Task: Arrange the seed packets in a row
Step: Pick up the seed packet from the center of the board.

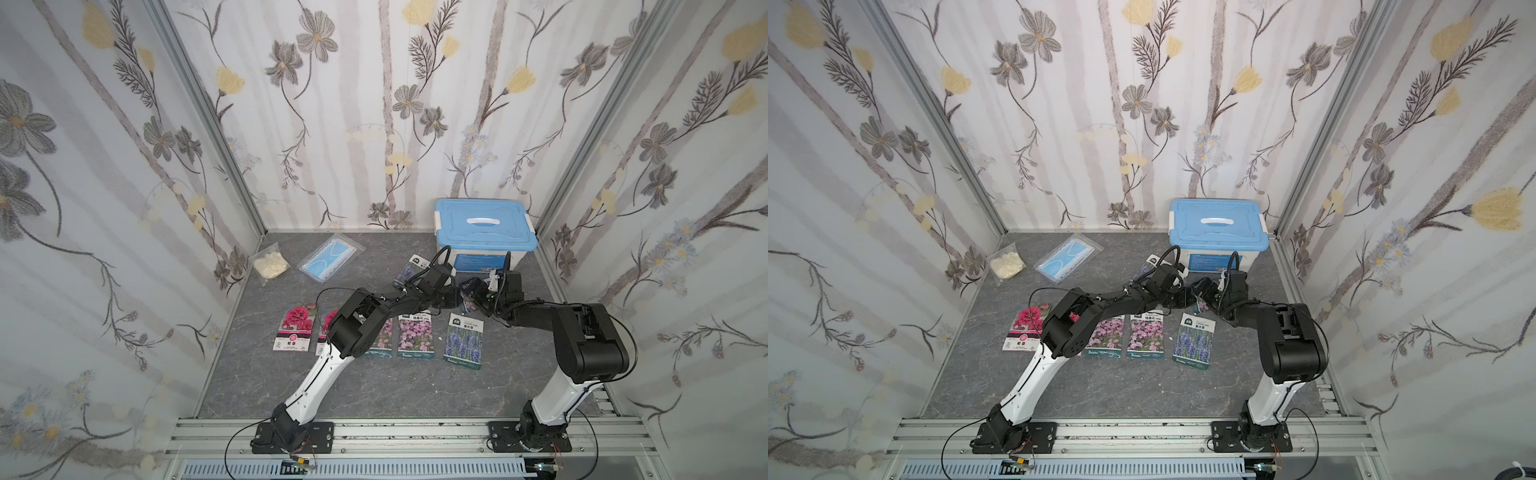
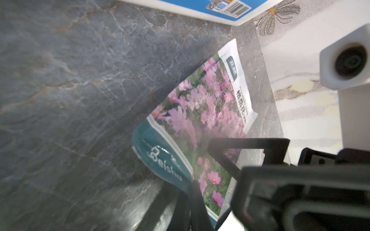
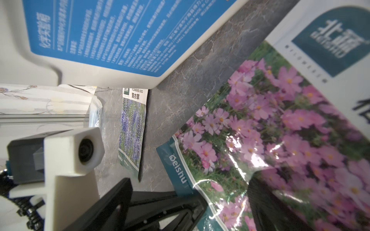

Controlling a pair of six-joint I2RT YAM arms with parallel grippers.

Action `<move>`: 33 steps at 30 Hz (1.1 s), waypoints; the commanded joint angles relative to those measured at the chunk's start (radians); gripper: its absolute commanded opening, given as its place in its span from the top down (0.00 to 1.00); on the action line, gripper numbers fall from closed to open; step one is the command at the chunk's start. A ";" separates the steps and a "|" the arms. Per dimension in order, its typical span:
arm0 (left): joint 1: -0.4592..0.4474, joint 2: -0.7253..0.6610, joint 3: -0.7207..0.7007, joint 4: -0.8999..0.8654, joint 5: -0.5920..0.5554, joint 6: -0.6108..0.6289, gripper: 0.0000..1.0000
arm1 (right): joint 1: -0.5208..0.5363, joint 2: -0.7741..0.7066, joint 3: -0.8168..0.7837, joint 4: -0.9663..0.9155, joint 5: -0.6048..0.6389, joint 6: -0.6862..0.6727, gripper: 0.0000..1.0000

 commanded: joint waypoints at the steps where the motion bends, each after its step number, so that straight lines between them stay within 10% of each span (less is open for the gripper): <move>1: -0.002 0.002 0.011 0.014 0.001 0.009 1.00 | 0.002 -0.016 -0.006 -0.014 -0.023 0.026 0.08; 16: -0.024 -0.143 -0.066 0.041 -0.031 -0.014 1.00 | 0.022 -0.511 -0.042 -0.277 0.109 -0.098 0.07; 33: 0.026 -0.700 -0.640 0.077 -0.180 -0.074 1.00 | 0.125 -0.799 -0.101 -0.415 0.091 -0.136 0.07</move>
